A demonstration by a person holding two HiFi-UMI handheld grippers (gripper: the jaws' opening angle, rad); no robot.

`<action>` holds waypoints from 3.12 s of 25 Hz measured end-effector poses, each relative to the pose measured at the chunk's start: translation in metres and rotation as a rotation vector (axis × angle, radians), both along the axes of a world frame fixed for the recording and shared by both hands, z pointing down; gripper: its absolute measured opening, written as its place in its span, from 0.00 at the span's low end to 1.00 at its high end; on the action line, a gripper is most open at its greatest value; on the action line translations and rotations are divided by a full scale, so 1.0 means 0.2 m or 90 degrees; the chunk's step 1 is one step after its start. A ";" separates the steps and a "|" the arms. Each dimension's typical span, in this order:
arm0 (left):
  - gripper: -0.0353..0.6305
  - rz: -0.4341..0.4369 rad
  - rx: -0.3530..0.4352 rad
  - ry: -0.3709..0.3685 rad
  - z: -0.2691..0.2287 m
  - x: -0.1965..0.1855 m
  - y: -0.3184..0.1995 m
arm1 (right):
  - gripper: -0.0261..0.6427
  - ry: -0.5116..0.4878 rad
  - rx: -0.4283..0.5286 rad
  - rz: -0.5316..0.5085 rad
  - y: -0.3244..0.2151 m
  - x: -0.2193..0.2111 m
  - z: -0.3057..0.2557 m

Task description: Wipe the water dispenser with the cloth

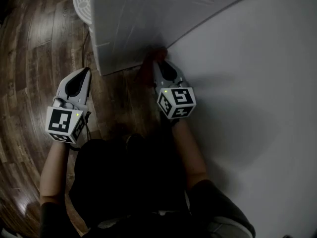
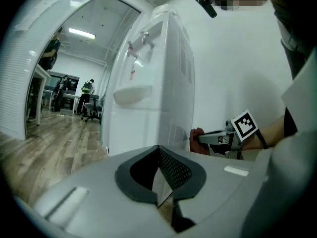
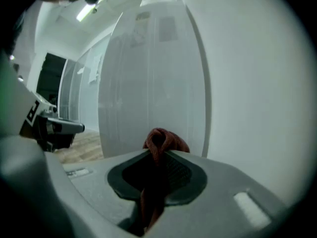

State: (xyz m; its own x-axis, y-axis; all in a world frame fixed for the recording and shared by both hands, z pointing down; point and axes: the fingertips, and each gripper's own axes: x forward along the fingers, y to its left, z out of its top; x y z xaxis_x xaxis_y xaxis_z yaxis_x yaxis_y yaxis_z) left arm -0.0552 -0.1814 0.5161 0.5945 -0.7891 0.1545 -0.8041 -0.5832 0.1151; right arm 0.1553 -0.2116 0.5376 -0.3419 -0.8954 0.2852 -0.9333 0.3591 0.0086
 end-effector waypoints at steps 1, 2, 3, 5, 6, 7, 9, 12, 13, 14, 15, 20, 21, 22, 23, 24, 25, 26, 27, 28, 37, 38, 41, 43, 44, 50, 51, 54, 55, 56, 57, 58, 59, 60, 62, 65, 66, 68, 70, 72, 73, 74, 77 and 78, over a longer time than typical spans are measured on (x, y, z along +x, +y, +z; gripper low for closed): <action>0.08 0.006 0.014 0.007 -0.13 0.01 -0.01 | 0.11 -0.015 0.030 -0.001 -0.01 -0.01 -0.18; 0.08 0.017 0.034 0.015 -0.26 0.03 -0.02 | 0.11 -0.026 0.065 -0.003 -0.03 -0.02 -0.36; 0.08 0.030 0.060 0.021 -0.41 0.06 -0.03 | 0.11 -0.033 0.106 -0.007 -0.06 -0.03 -0.56; 0.08 0.044 0.108 0.029 -0.68 0.12 -0.06 | 0.11 -0.049 0.189 -0.012 -0.09 -0.02 -0.92; 0.08 0.046 0.118 0.033 -0.78 0.16 -0.06 | 0.11 -0.058 0.222 -0.010 -0.07 0.01 -1.07; 0.08 0.047 0.123 0.037 -0.87 0.21 -0.04 | 0.11 -0.066 0.251 -0.003 -0.05 0.06 -1.18; 0.08 0.058 0.154 0.050 -1.08 0.31 -0.01 | 0.11 -0.078 0.306 0.013 -0.01 0.14 -1.40; 0.08 0.085 0.240 0.087 -1.57 0.33 0.03 | 0.11 -0.071 0.400 0.009 0.01 0.09 -1.89; 0.08 0.089 0.267 0.091 -1.74 0.31 0.03 | 0.11 -0.061 0.428 0.004 0.01 0.05 -2.07; 0.08 0.088 0.294 0.087 -1.88 0.29 0.03 | 0.11 -0.050 0.451 -0.001 0.01 0.01 -2.23; 0.08 0.084 0.317 0.082 -2.00 0.27 0.02 | 0.11 -0.041 0.465 -0.008 0.00 -0.02 -2.36; 0.08 0.074 0.416 0.081 -2.40 0.27 0.07 | 0.11 -0.038 0.503 -0.042 -0.01 -0.13 -2.72; 0.08 0.069 0.422 0.081 -2.41 0.26 0.07 | 0.11 -0.042 0.503 -0.048 0.00 -0.15 -2.72; 0.08 0.062 0.416 0.082 -2.39 0.24 0.07 | 0.11 -0.046 0.499 -0.054 0.01 -0.17 -2.70; 0.08 0.055 0.400 0.084 -2.34 0.22 0.07 | 0.11 -0.048 0.492 -0.063 0.01 -0.19 -2.65; 0.08 0.047 0.381 0.081 -2.28 0.20 0.06 | 0.11 -0.047 0.485 -0.072 0.02 -0.21 -2.58; 0.08 0.040 0.365 0.075 -2.20 0.18 0.06 | 0.11 -0.047 0.479 -0.080 0.03 -0.23 -2.50; 0.08 0.037 0.357 0.070 -2.11 0.17 0.06 | 0.11 -0.050 0.475 -0.085 0.04 -0.23 -2.40; 0.08 0.035 0.353 0.068 -2.03 0.16 0.06 | 0.11 -0.059 0.470 -0.088 0.05 -0.23 -2.30; 0.08 0.032 0.349 0.073 -1.95 0.15 0.07 | 0.11 -0.071 0.463 -0.091 0.05 -0.23 -2.20; 0.08 0.006 0.222 0.016 -0.99 0.07 0.04 | 0.11 -0.058 0.295 -0.101 -0.01 -0.29 -0.98; 0.08 0.006 0.209 0.014 -0.90 0.07 0.04 | 0.11 -0.054 0.279 -0.100 -0.01 -0.29 -0.86; 0.08 0.019 0.174 -0.006 -0.64 0.05 0.05 | 0.11 -0.043 0.221 -0.093 -0.01 -0.29 -0.51; 0.08 0.015 0.149 -0.016 -0.47 0.04 0.06 | 0.11 -0.042 0.162 -0.096 0.02 -0.30 -0.25; 0.08 0.008 0.135 -0.018 -0.39 0.02 0.06 | 0.11 -0.043 0.130 -0.100 0.04 -0.30 -0.11; 0.08 0.007 0.090 -0.047 -0.04 0.02 0.00 | 0.11 -0.038 -0.015 -0.111 0.06 -0.35 0.48; 0.08 0.009 0.087 -0.046 -0.02 0.03 0.00 | 0.11 -0.034 -0.024 -0.112 0.05 -0.36 0.51; 0.08 0.002 0.083 -0.034 0.02 0.03 -0.02 | 0.11 -0.033 -0.023 -0.118 0.06 -0.39 0.51; 0.08 -0.002 0.085 -0.029 0.02 0.03 -0.03 | 0.11 -0.033 -0.014 -0.123 0.07 -0.40 0.48; 0.08 -0.004 0.089 -0.023 -0.01 0.03 -0.03 | 0.11 -0.034 -0.002 -0.127 0.07 -0.41 0.44; 0.08 -0.006 0.095 -0.018 -0.04 0.03 -0.04 | 0.11 -0.036 0.010 -0.128 0.07 -0.41 0.39; 0.08 -0.005 0.103 -0.013 -0.08 0.02 -0.04 | 0.11 -0.040 0.023 -0.128 0.07 -0.41 0.34; 0.08 -0.005 0.111 -0.009 -0.13 0.02 -0.04 | 0.11 -0.046 0.039 -0.126 0.06 -0.41 0.27; 0.08 -0.005 0.120 -0.005 -0.19 0.01 -0.04 | 0.11 -0.051 0.059 -0.125 0.05 -0.42 0.19; 0.08 -0.002 0.139 0.002 -0.32 0.01 -0.03 | 0.11 -0.061 0.124 -0.128 0.05 -0.43 -0.03; 0.08 0.030 0.196 0.029 -0.59 0.01 0.03 | 0.11 -0.127 0.250 -0.167 0.16 -0.45 -0.53; 0.08 0.038 0.214 0.031 -0.69 0.01 0.05 | 0.11 -0.147 0.288 -0.188 0.20 -0.47 -0.72; 0.08 0.039 0.254 0.017 -0.92 -0.02 0.06 | 0.11 -0.151 0.366 -0.215 0.25 -0.50 -1.10; 0.08 0.034 0.293 0.007 -1.18 -0.05 0.08 | 0.11 -0.136 0.430 -0.216 0.28 -0.51 -1.47; 0.08 0.035 0.319 0.013 -1.43 -0.09 0.10 | 0.11 -0.132 0.464 -0.211 0.29 -0.52 -1.79; 0.08 0.036 0.329 0.017 -1.54 -0.10 0.11 | 0.11 -0.132 0.476 -0.208 0.30 -0.52 -1.92; 0.08 0.035 0.340 0.016 -1.63 -0.11 0.11 | 0.11 -0.131 0.486 -0.206 0.30 -0.52 -2.05; 0.08 0.015 0.391 -0.004 -1.97 -0.14 0.10 | 0.11 -0.122 0.521 -0.205 0.28 -0.56 -2.42; 0.08 0.009 0.411 -0.008 -2.09 -0.15 0.10 | 0.11 -0.119 0.532 -0.211 0.26 -0.60 -2.55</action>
State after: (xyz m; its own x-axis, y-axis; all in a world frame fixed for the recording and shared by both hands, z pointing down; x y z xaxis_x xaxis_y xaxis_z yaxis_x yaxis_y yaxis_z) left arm -0.0850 -0.1616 0.0975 0.6064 -0.7179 -0.3419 -0.7951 -0.5418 -0.2726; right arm 0.0361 -0.1603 0.0280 -0.5936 -0.6335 -0.4963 -0.7959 0.5534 0.2455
